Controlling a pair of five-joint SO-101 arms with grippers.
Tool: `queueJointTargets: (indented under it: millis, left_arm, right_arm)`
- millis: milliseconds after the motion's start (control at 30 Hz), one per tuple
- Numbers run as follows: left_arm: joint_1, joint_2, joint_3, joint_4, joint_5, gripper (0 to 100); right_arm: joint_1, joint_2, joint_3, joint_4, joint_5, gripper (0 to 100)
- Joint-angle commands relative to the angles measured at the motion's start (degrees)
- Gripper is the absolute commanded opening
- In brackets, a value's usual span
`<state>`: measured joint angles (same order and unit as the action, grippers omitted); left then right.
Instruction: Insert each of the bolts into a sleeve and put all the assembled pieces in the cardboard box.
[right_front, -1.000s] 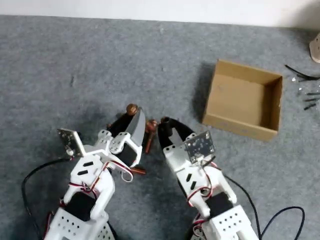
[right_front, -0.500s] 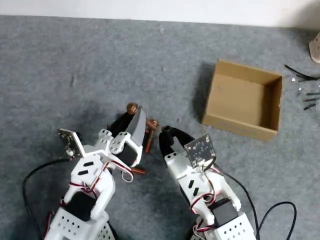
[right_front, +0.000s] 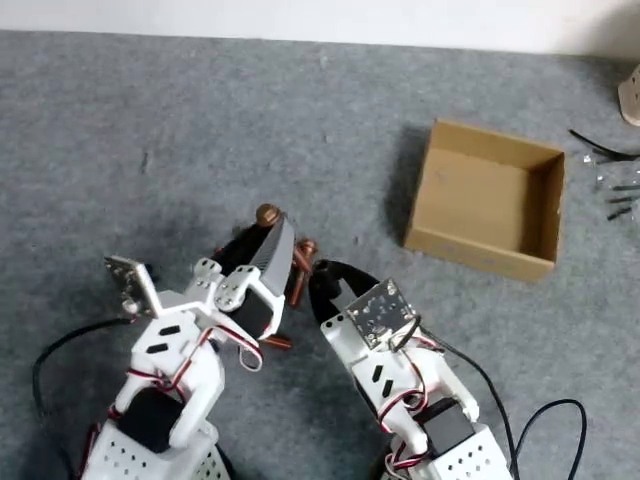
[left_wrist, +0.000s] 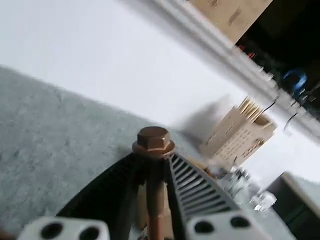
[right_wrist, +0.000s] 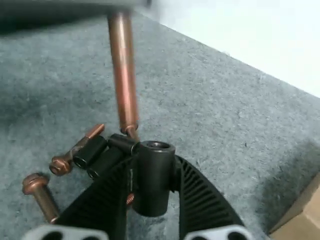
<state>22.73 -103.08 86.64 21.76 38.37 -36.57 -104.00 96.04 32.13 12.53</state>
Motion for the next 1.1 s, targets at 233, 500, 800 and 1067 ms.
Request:
queueJointTargets:
  millis: [233,500,800,1067]
  left_arm:
    - [1.19,-0.04,2.77,-2.9,0.26,6]
    - [5.14,-0.04,8.84,-9.67,0.09,6]
    - [5.14,0.04,9.01,-7.91,0.0,6]
    - [4.18,0.04,9.1,-7.47,-3.87,6]
  right_arm:
    - [-0.75,-1.19,6.55,1.27,0.79,0.6]
    - [-0.84,-1.19,6.55,2.07,0.79,0.6]
    - [-0.84,-1.19,6.55,2.07,0.79,0.6]
    - [-2.15,-1.19,6.55,3.21,0.79,0.6]
